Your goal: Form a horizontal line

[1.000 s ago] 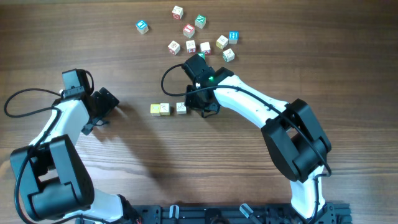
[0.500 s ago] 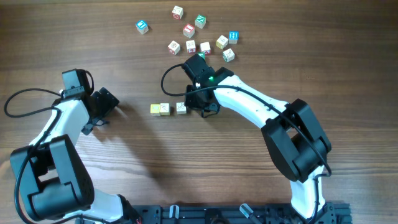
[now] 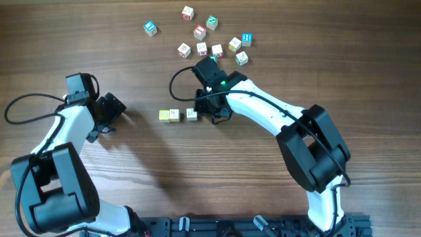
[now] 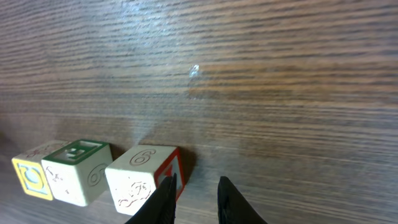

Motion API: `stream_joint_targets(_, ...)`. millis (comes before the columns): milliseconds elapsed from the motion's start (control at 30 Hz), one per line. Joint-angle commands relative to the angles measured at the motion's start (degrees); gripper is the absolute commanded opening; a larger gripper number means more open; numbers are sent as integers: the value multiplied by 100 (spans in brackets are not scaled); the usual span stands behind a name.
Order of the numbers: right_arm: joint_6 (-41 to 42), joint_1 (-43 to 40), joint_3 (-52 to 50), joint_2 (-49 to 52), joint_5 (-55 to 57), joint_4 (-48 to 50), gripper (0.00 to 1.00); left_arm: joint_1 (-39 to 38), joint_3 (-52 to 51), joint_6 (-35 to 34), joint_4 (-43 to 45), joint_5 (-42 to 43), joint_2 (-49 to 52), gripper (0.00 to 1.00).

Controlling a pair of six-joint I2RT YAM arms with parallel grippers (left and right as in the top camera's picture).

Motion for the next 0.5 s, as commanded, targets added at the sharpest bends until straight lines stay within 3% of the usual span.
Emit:
stream_joint_targets(0,-7,31,-26,-111,-321,22,23,11,-26,-13,15,-52,39,100)
stream_joint_targets(300,125,31,-26,-111,-334,39,24,11,-26,-11,17,-52,39,100)
stream_joint_targets(467,70,31,-26,-111,203,11,24,11,-26,-13,15,-52,39,100)
